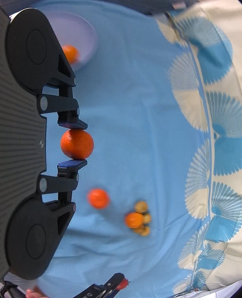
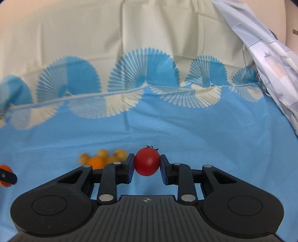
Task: Organize fruits
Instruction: 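Grasp a mandarin with the left gripper while the right gripper grasps a red tomato, then carry both fruits to the blue plate and release them onto it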
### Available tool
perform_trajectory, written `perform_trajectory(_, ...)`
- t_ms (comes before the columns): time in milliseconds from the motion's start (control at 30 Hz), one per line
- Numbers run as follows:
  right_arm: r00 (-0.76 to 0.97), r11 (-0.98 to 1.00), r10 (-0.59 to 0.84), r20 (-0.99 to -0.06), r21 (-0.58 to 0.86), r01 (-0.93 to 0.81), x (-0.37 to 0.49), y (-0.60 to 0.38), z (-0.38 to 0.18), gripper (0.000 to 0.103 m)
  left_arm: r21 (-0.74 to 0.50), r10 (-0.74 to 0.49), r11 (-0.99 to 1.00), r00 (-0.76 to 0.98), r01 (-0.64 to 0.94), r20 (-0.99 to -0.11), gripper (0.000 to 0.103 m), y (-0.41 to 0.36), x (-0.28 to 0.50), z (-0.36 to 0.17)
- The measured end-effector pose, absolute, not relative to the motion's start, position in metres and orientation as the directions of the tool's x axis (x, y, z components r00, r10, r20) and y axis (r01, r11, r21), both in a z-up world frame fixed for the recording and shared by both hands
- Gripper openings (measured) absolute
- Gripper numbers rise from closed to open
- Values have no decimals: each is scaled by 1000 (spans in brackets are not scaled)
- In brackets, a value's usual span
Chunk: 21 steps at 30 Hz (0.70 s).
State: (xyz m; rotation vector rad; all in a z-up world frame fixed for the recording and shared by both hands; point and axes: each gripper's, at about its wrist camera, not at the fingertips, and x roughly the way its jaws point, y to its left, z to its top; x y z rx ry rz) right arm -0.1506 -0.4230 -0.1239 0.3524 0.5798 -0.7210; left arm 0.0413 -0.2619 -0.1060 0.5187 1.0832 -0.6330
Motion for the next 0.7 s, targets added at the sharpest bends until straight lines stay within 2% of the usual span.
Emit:
perform_trajectory(367,766,857,-271,-583,217,468,-190,-272,-47,30,87,-189,802,389,591,-902,38,-98,-19,-41)
perform_trajectory(700,794,893,-103,-599,296,339,-206,-171,-9,30,52,-234,846,458,530,-858,38,5,-68,-8)
